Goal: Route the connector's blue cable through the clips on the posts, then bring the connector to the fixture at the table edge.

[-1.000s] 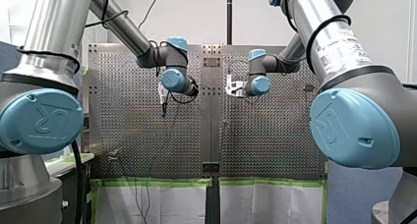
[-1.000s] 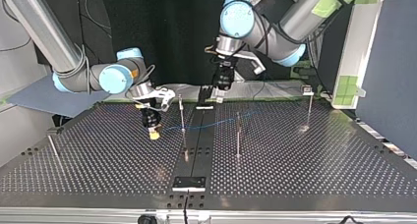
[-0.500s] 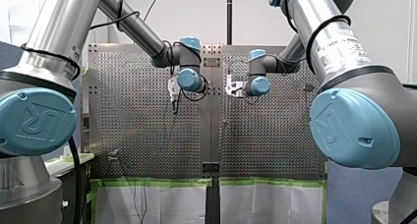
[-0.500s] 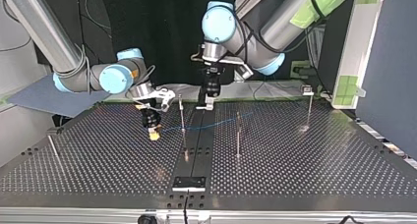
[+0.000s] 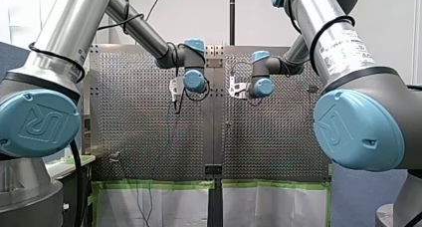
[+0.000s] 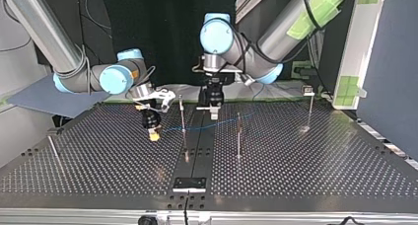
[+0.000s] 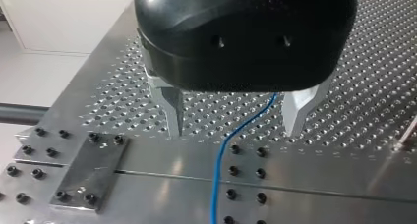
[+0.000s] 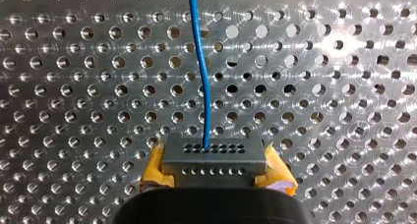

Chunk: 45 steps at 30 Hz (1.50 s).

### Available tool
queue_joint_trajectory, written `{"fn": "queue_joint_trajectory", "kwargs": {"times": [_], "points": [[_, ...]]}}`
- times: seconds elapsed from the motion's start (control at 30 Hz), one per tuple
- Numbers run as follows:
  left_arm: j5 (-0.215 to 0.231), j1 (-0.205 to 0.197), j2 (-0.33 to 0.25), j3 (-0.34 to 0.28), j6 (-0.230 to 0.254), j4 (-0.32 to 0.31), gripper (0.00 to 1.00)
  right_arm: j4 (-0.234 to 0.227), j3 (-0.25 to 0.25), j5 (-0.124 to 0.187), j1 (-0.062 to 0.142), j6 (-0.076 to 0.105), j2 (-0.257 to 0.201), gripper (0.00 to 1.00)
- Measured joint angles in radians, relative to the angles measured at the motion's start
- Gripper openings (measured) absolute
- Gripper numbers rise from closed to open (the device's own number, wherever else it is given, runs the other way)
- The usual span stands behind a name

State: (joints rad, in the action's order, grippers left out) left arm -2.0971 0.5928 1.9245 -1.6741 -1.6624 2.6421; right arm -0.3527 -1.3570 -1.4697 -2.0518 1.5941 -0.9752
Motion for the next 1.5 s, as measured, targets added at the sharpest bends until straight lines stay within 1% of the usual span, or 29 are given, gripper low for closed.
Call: {"fn": "queue_joint_trajectory", "kwargs": {"times": [0.37, 0.63, 0.77, 0.9, 1.0, 1.23, 1.37, 1.5], "points": [[0.010, -0.023, 0.008, 0.009, -0.003, -0.003, 1.00, 0.000, 0.000, 0.000, 0.001, 0.000, 0.003, 0.00], [0.013, -0.028, 0.057, 0.031, -0.006, -0.003, 1.00, 0.003, 0.000, 0.000, 0.002, -0.002, 0.005, 0.00], [-0.005, -0.032, 0.064, 0.053, -0.004, -0.005, 1.00, 0.003, 0.000, 0.000, 0.002, -0.005, 0.006, 0.00], [-0.029, -0.036, 0.065, 0.071, 0.015, -0.001, 1.00, 0.004, 0.000, 0.000, 0.002, -0.006, 0.006, 0.00], [-0.036, -0.039, 0.065, 0.075, 0.024, 0.000, 1.00, 0.004, 0.000, 0.000, 0.002, -0.006, 0.006, 0.00], [-0.046, -0.044, 0.066, 0.076, 0.039, 0.003, 1.00, 0.003, 0.000, 0.000, 0.003, -0.006, 0.006, 0.00], [-0.038, -0.052, 0.069, 0.079, 0.043, 0.002, 1.00, 0.003, 0.000, 0.000, 0.003, -0.006, 0.006, 0.00], [-0.034, -0.055, 0.082, 0.102, 0.045, 0.014, 1.00, 0.003, 0.000, 0.000, 0.003, -0.006, 0.006, 0.00]]}}
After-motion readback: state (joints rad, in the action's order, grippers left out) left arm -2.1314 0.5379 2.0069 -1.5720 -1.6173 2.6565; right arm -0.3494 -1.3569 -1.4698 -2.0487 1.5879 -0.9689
